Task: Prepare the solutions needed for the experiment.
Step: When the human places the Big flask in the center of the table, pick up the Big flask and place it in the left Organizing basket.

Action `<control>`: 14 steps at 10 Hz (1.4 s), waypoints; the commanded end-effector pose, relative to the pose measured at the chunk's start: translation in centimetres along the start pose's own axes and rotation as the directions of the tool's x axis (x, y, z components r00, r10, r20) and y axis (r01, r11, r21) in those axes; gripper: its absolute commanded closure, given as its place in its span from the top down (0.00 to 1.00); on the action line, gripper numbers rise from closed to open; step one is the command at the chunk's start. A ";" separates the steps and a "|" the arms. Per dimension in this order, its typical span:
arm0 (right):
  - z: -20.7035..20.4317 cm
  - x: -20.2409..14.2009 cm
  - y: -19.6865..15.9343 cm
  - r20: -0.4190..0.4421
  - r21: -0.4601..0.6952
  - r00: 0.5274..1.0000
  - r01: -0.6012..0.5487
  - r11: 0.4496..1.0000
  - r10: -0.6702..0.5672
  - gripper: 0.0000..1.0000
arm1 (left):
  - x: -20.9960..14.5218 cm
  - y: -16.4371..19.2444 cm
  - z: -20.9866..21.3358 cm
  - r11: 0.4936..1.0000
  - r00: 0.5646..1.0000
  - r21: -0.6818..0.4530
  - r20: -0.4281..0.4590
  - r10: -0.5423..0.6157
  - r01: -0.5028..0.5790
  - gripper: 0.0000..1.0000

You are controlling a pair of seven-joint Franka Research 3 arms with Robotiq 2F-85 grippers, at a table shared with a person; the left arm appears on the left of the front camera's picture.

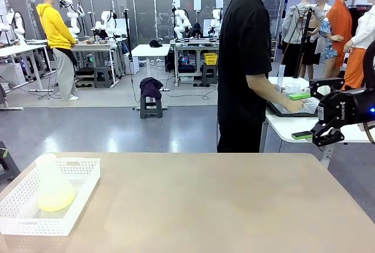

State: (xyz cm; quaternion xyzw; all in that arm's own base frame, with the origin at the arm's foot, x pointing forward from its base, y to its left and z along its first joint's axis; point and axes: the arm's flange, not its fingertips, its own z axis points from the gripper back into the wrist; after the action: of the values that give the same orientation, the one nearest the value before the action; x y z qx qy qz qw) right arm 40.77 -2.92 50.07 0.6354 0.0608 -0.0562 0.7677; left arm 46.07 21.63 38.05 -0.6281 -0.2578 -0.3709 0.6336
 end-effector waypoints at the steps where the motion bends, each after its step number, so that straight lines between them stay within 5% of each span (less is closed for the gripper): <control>1: -0.1 -0.1 0.1 0.007 -0.002 1.000 -0.007 1.000 0.007 1.00 | 1.5 -1.8 -1.8 0.997 0.996 0.006 -0.027 0.080 -0.080 1.00; 4: -0.1 -0.1 0.1 0.007 -0.002 1.000 -0.007 1.000 0.007 1.00 | 4.0 -1.0 -3.0 0.915 0.904 0.034 0.169 0.392 -0.403 1.00; 7: -0.1 -0.1 0.1 0.007 -0.002 1.000 -0.007 1.000 0.007 1.00 | 4.0 -0.9 -4.0 0.843 0.838 0.042 0.151 0.525 -0.536 1.00; 14: -0.1 -0.1 0.1 0.007 -0.002 1.000 -0.007 1.000 0.007 1.00 | 3.8 -0.1 -3.6 0.835 0.829 0.032 0.141 0.541 -0.550 1.00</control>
State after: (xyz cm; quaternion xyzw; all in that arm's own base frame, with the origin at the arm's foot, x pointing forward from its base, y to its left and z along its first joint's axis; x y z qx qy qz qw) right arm 40.77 -2.92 50.07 0.6354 0.0607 -0.0563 0.7677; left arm 47.82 17.58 40.75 -0.6725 -0.1181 -0.1194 0.7208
